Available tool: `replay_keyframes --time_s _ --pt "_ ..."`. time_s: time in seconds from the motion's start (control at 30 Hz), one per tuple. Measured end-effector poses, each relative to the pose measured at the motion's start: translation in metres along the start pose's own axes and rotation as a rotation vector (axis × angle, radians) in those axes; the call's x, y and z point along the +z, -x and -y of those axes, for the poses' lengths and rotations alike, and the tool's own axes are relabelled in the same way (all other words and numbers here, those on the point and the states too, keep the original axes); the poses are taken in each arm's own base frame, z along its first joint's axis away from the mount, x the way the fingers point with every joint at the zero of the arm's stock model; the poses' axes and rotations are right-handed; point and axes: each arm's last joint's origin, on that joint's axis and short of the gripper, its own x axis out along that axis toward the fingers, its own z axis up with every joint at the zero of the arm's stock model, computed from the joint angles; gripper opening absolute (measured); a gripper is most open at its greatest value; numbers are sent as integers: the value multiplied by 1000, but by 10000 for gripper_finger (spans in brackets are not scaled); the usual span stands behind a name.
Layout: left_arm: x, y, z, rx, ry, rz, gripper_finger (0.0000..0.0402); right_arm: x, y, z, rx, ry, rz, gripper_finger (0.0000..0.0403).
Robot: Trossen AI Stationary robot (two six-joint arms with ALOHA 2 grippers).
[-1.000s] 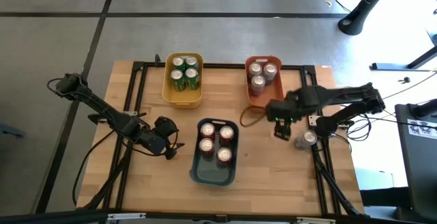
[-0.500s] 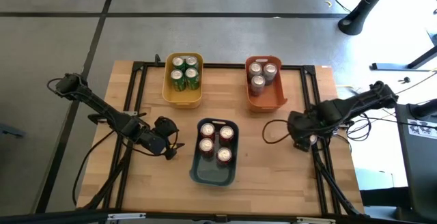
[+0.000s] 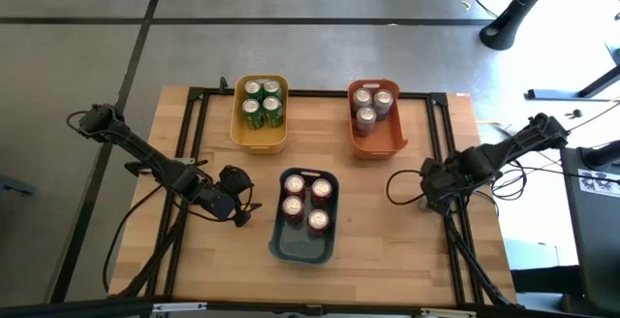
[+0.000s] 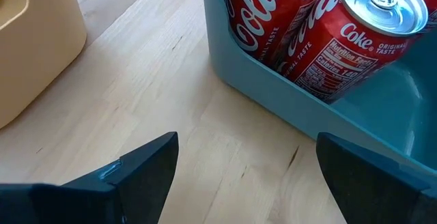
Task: Sort soda cans
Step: Put the blue-white soda can into the orange bin
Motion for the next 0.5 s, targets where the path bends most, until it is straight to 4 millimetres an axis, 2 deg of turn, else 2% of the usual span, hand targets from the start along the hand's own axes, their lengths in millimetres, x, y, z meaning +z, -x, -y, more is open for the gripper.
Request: replay_keyframes --time_s 0.23,0.5 --pt "0 0 0 0 9 0 335 -3 -17 1 -18 0 -66 347" --pt "0 0 0 0 9 0 335 -4 -18 0 41 20 -66 347"
